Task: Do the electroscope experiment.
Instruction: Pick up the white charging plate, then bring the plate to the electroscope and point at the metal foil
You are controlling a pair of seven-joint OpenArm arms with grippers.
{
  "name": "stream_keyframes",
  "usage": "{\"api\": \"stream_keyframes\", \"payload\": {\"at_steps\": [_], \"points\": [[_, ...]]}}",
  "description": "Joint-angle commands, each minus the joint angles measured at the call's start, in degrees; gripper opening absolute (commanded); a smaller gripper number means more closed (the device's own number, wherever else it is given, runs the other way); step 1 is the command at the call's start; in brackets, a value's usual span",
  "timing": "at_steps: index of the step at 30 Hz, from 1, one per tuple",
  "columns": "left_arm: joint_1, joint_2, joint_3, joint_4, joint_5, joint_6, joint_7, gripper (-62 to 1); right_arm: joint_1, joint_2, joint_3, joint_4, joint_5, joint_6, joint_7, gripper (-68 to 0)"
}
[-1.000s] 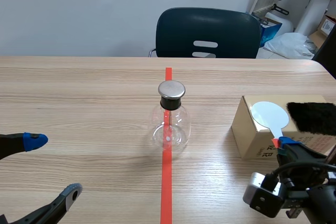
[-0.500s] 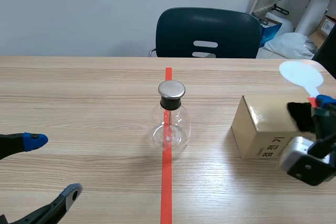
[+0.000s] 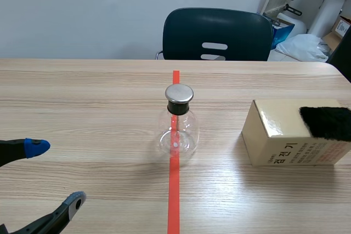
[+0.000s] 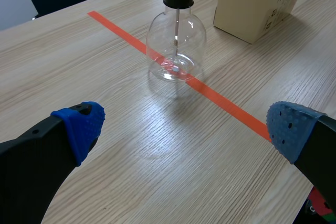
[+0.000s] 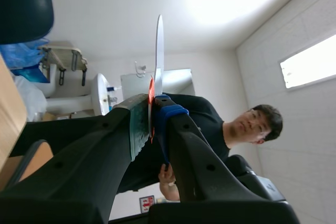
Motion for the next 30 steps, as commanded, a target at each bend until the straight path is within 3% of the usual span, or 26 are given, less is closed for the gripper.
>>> {"api": "stream_keyframes", "payload": {"at_steps": [1,3,4,9,13,20,22,27,30], "points": [[0.0,-0.6,-0.4,1.0,-0.8,-0.1,-1.0,1.4,-0.1,0.9,1.2,1.2,1.0,-0.7,-0.4,-66.7],[0.0,-0.8,-0.4,1.0,-0.8,-0.1,-1.0,1.4,-0.6,0.9,2.1,1.8,1.4,-0.7,-0.4,-66.7],[0.0,-0.9,-0.4,1.0,-0.8,-0.1,-0.8,-2.1,-0.6,0.9,2.5,2.1,1.8,-0.7,-0.4,-66.7],[-2.0,-0.8,-0.3,-0.2,-0.8,-1.1,0.0,-38.0,-0.6,0.9,3.7,2.2,3.0,-0.7,-0.4,-66.7],[-7.0,-0.8,0.2,-2.5,-0.7,-3.8,3.1,-57.6,-0.5,0.9,4.4,2.2,4.1,-0.6,-0.1,-66.7],[-20.9,0.2,9.6,-13.1,-0.5,-5.1,3.7,-58.2,-0.3,0.9,4.4,2.2,4.4,2.3,0.3,-66.7],[-25.0,1.3,13.0,-16.8,-0.3,-5.1,3.7,-58.2,-0.3,0.9,4.3,2.2,4.4,2.9,0.3,-66.7],[-33.8,5.0,19.2,-25.1,-0.3,-4.8,3.7,-58.2,2.2,0.9,4.2,1.5,4.4,7.3,0.3,-66.7],[-37.9,7.1,22.3,-29.0,-0.3,-3.3,3.6,-58.2,4.8,0.9,2.9,-0.1,4.2,7.8,0.5,-66.7]]}}
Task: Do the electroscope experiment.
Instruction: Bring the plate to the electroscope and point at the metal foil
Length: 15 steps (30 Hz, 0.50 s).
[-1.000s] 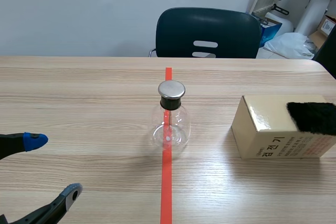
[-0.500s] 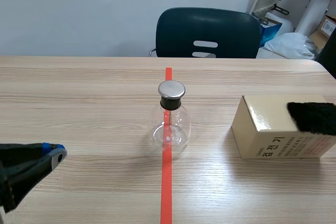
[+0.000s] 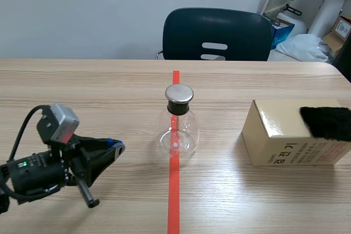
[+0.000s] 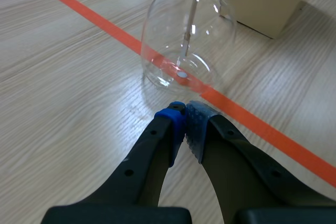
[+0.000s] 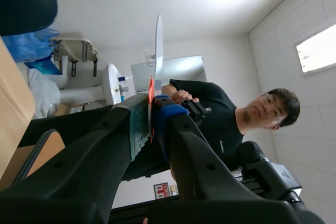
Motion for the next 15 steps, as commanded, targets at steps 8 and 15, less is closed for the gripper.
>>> {"api": "stream_keyframes", "payload": {"at_steps": [8,15], "points": [[-8.0,4.5,6.4,-6.0,-0.5,5.9,-1.2,-58.2,9.5,0.9,-7.1,-8.5,-4.0,-0.6,2.7,-66.7],[-10.5,6.4,7.5,-9.0,-0.3,7.2,-1.3,-58.2,15.7,0.9,-14.0,-16.5,-7.5,-0.6,5.0,-66.7]]}}
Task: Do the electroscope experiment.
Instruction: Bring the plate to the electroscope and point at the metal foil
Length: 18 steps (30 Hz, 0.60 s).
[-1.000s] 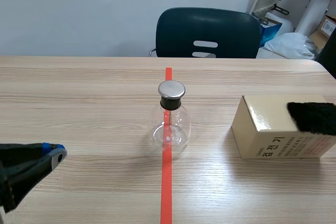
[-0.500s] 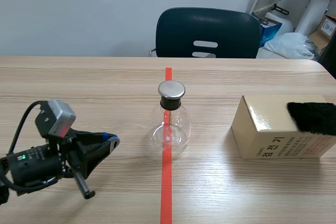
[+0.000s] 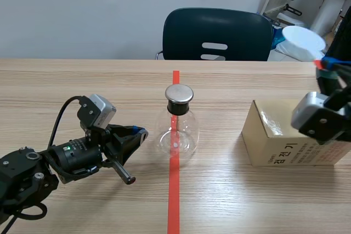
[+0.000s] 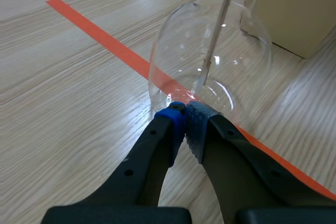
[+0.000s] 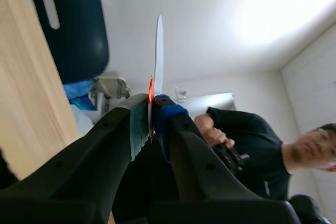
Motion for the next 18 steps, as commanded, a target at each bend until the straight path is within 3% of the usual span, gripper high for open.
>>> {"api": "stream_keyframes", "payload": {"at_steps": [1,9,18], "points": [[-0.2,0.0,-0.2,1.3,-0.3,0.5,-1.0,-58.2,1.9,0.9,-0.6,-0.2,0.2,-0.5,0.6,-66.7],[-0.2,0.0,-0.2,1.3,-0.3,0.5,-0.9,-58.2,5.5,0.8,-6.5,-5.3,-0.8,-0.5,4.1,-66.7],[-0.1,0.0,-0.2,1.3,-0.3,0.6,-0.9,-58.2,5.5,0.5,-11.5,-5.5,-2.2,-0.5,6.2,-66.7]]}}
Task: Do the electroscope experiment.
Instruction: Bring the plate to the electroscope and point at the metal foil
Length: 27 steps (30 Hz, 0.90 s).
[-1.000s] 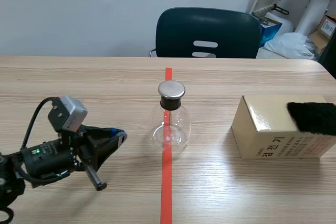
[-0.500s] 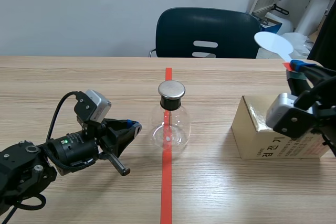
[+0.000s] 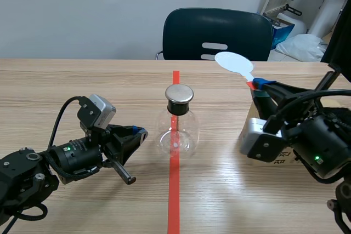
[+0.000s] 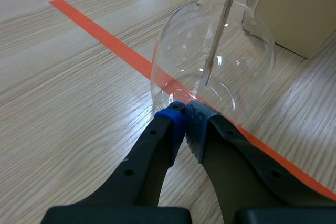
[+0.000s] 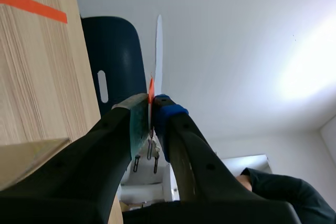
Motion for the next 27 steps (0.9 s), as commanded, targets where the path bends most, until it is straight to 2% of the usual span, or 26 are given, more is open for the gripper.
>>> {"api": "stream_keyframes", "payload": {"at_steps": [1,6,13,27], "points": [[-0.3,0.0,-0.2,1.3,-0.4,0.3,-0.8,-58.2,0.6,0.5,0.1,1.2,0.1,-0.4,0.7,-66.7],[-0.3,0.0,-0.2,1.3,-0.4,0.3,-0.8,-58.2,0.6,0.5,-1.7,1.2,-1.0,-0.4,2.7,-66.7],[-0.3,0.0,-0.2,1.3,-0.4,0.3,-0.8,-58.2,0.5,0.5,-4.4,1.2,-3.8,1.5,3.1,-66.7],[-0.3,0.0,-0.2,1.3,-0.4,0.3,-0.8,-58.2,0.5,0.5,-5.6,1.2,-6.7,1.7,7.4,-66.7]]}}
